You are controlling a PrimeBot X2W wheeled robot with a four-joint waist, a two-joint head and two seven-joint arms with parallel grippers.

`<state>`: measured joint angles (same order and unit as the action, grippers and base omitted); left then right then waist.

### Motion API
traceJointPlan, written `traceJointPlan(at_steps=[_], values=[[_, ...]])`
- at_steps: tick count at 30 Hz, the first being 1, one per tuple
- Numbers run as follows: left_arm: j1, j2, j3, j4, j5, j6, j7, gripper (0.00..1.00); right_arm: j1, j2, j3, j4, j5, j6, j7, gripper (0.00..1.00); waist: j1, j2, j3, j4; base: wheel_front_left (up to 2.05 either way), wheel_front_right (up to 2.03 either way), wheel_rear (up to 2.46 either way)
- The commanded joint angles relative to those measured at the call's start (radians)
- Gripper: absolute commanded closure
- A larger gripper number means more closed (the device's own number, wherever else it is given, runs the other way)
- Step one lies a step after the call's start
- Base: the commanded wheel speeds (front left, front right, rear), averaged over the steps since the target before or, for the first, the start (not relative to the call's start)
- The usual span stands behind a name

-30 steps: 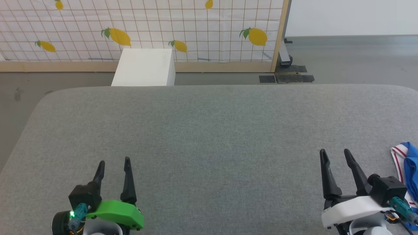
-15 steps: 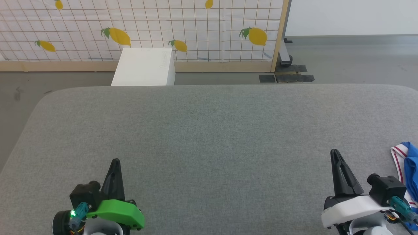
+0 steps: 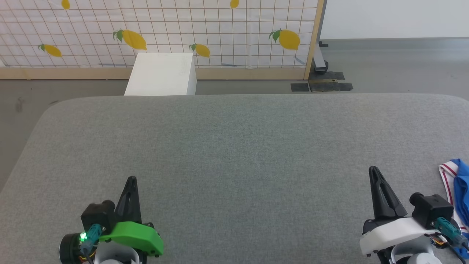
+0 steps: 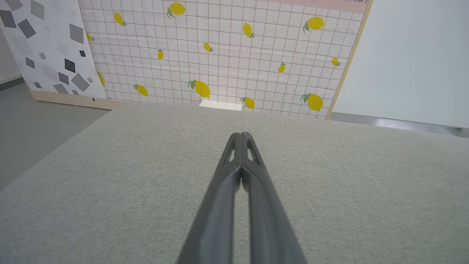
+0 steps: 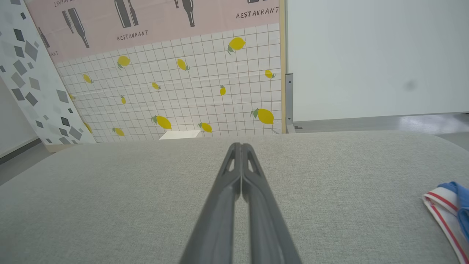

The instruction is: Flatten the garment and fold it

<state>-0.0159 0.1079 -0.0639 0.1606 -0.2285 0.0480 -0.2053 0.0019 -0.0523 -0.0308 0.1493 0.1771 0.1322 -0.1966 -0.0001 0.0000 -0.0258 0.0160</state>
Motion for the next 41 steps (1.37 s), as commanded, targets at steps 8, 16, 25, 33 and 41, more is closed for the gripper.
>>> traceJointPlan(at_steps=[8,16,25,33,41], values=[[0.004,-0.007,0.009,-0.018,0.027,-0.007,0.019,1.00,0.000,0.000,0.004,-0.018,-0.023,0.000,0.019,1.00,0.0001,0.0000,0.002,-0.001,0.00,0.00,0.00],[0.005,-0.011,0.014,-0.030,0.044,-0.011,0.034,1.00,-0.001,0.001,0.007,-0.029,-0.036,0.000,0.034,1.00,0.0001,0.0000,0.004,-0.002,0.00,0.00,0.00],[0.006,-0.016,0.019,-0.043,0.063,-0.015,0.052,1.00,-0.001,0.001,0.009,-0.041,-0.051,-0.001,0.051,1.00,0.0001,0.0000,0.006,-0.004,0.00,0.00,0.00],[0.007,-0.020,0.024,-0.055,0.080,-0.018,0.068,1.00,-0.001,0.001,0.011,-0.052,-0.063,-0.001,0.065,1.00,0.0001,0.0000,0.008,-0.005,0.00,0.00,0.00],[0.008,-0.024,0.028,-0.067,0.097,-0.021,0.083,1.00,-0.001,0.001,0.014,-0.063,-0.076,-0.001,0.080,1.00,0.0001,0.0000,0.010,-0.006,0.00,0.00,0.00]])
